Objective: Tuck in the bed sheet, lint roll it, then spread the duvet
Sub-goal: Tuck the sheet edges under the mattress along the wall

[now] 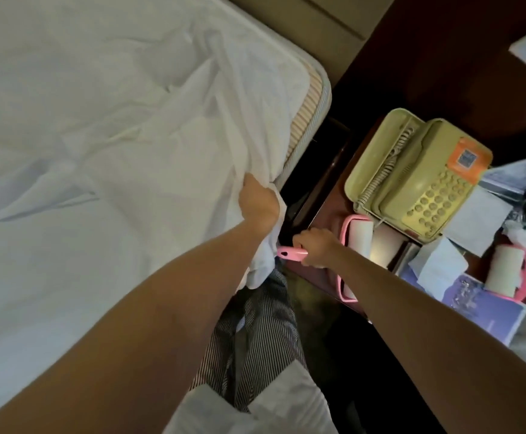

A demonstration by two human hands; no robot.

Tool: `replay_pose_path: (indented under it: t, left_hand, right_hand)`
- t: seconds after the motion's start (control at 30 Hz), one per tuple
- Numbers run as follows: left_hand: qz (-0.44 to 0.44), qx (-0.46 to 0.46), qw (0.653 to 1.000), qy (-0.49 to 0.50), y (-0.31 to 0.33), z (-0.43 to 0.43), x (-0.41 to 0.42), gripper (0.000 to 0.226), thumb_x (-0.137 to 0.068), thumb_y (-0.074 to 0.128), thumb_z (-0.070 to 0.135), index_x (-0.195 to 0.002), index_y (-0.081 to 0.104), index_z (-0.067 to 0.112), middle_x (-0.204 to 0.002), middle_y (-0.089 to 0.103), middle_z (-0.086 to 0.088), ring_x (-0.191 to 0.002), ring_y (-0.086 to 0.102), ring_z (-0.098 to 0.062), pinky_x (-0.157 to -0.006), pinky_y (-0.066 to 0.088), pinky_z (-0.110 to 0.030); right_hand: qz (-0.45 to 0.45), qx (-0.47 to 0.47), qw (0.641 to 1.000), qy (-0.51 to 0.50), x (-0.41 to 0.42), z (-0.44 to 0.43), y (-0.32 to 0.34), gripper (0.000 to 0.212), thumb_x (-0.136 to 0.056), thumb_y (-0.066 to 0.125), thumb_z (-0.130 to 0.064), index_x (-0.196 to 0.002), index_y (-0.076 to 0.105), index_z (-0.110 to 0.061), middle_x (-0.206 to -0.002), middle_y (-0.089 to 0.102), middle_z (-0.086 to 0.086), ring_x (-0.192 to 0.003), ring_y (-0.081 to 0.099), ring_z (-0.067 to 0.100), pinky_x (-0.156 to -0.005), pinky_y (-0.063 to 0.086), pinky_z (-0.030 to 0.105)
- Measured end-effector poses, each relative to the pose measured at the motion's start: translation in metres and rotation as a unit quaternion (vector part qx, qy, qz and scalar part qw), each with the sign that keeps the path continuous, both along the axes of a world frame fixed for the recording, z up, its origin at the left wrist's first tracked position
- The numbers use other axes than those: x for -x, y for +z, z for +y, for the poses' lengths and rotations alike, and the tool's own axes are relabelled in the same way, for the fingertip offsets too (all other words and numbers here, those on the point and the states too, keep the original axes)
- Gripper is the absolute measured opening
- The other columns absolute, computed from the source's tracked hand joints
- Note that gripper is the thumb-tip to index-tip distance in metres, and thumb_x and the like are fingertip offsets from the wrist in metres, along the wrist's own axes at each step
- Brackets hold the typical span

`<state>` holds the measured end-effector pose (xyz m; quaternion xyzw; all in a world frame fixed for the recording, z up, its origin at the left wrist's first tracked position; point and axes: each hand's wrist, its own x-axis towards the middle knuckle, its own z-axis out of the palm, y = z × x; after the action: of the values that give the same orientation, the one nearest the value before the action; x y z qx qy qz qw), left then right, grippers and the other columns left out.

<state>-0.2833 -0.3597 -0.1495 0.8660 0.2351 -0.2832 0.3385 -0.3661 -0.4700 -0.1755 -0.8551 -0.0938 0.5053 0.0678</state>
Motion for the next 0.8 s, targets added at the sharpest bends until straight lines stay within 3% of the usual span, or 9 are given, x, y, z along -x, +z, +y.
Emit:
replay_pose_path:
  t: [0.13,0.23,0.3,0.37,0.47,0.57,0.7,0.73,0.8]
  left_hand:
    - [-0.012,0.156,0.985,0.077,0.007,-0.025,-0.012,0.042,-0.099,0.042,0.017,-0.135,0.042,-0.004,-0.136,0.048,-0.021,-0.127,0.044,-0.032,-0.107,0.031,-0.035]
    - [0.076,0.191,0.976,-0.074,0.013,-0.056,-0.014,0.045,-0.100,0.041,0.024,-0.132,0.045,-0.007,-0.135,0.048,-0.022,-0.126,0.044,-0.033,-0.102,0.033,-0.031]
    - [0.144,0.154,0.952,-0.221,0.010,-0.068,-0.008,0.040,-0.101,0.037,0.019,-0.130,0.046,-0.008,-0.135,0.048,-0.024,-0.126,0.045,-0.034,-0.101,0.034,-0.027]
    - [0.138,0.103,0.945,-0.277,0.006,-0.070,-0.014,0.036,-0.100,0.036,0.011,-0.128,0.048,-0.008,-0.135,0.047,-0.025,-0.128,0.043,-0.032,-0.106,0.029,-0.020]
    - [-0.034,0.102,0.985,-0.134,0.016,-0.050,-0.052,0.020,-0.090,0.047,0.008,-0.103,0.059,0.001,-0.108,0.062,-0.018,-0.104,0.057,-0.030,-0.089,0.043,-0.033]
    - [-0.173,0.033,0.984,0.018,0.023,-0.015,-0.105,0.039,-0.083,0.051,0.005,-0.122,0.047,0.007,-0.121,0.049,-0.017,-0.109,0.052,-0.033,-0.090,0.039,-0.034]
    - [-0.104,-0.161,0.970,-0.147,0.015,0.029,-0.157,0.093,-0.086,0.061,0.008,-0.149,-0.002,0.035,-0.155,0.004,-0.016,-0.129,0.038,-0.031,-0.096,0.040,-0.036]
    - [-0.086,-0.170,0.966,-0.173,0.008,0.039,-0.166,0.103,-0.084,0.067,0.011,-0.148,-0.010,0.038,-0.156,0.001,-0.016,-0.128,0.040,-0.031,-0.094,0.042,-0.037]
    - [-0.053,-0.119,0.978,-0.165,-0.004,0.049,-0.182,0.113,-0.079,0.074,0.020,-0.147,-0.015,0.034,-0.151,0.020,-0.018,-0.124,0.046,-0.031,-0.092,0.043,-0.036]
  right_hand:
    - [0.011,-0.005,0.999,-0.033,0.008,-0.001,-0.002,0.036,-0.092,0.052,-0.028,-0.126,0.050,-0.014,-0.122,0.053,0.009,-0.117,0.049,0.028,-0.094,0.036,0.033]
    - [0.054,-0.064,0.966,-0.246,-0.002,-0.007,-0.001,0.048,-0.091,0.055,-0.024,-0.134,0.045,-0.006,-0.125,0.054,0.015,-0.115,0.051,0.030,-0.090,0.040,0.024]
    - [0.008,-0.105,0.906,-0.409,-0.022,-0.016,0.010,0.042,-0.091,0.054,-0.008,-0.131,0.045,0.003,-0.122,0.056,0.022,-0.109,0.055,0.029,-0.077,0.041,0.015]
    - [-0.056,-0.151,0.823,-0.545,-0.045,-0.023,0.026,0.033,-0.093,0.050,0.001,-0.126,0.046,0.005,-0.124,0.053,0.025,-0.111,0.057,0.026,-0.079,0.040,0.018]
    - [-0.137,-0.236,0.708,-0.651,-0.087,-0.020,0.050,0.042,-0.086,0.059,0.006,-0.122,0.042,-0.009,-0.105,0.049,0.008,-0.080,0.056,-0.003,-0.065,0.037,0.001]
    - [-0.137,-0.218,0.742,-0.619,-0.129,-0.014,0.043,0.087,-0.086,0.065,-0.018,-0.148,0.004,-0.025,-0.125,0.047,0.006,-0.109,0.052,0.020,-0.089,0.043,0.023]
    - [-0.190,-0.050,0.872,-0.448,-0.180,0.003,0.038,0.075,-0.092,0.055,-0.040,-0.149,0.007,-0.035,-0.153,0.013,0.010,-0.137,0.022,0.032,-0.105,0.029,0.043]
    - [-0.193,-0.049,0.875,-0.441,-0.190,0.008,0.037,0.081,-0.090,0.056,-0.042,-0.149,0.001,-0.037,-0.156,0.005,0.009,-0.138,0.020,0.032,-0.107,0.028,0.046]
    - [-0.173,-0.087,0.868,-0.458,-0.208,0.014,0.032,0.093,-0.087,0.062,-0.040,-0.148,-0.008,-0.036,-0.156,0.005,0.009,-0.135,0.029,0.031,-0.105,0.033,0.045]
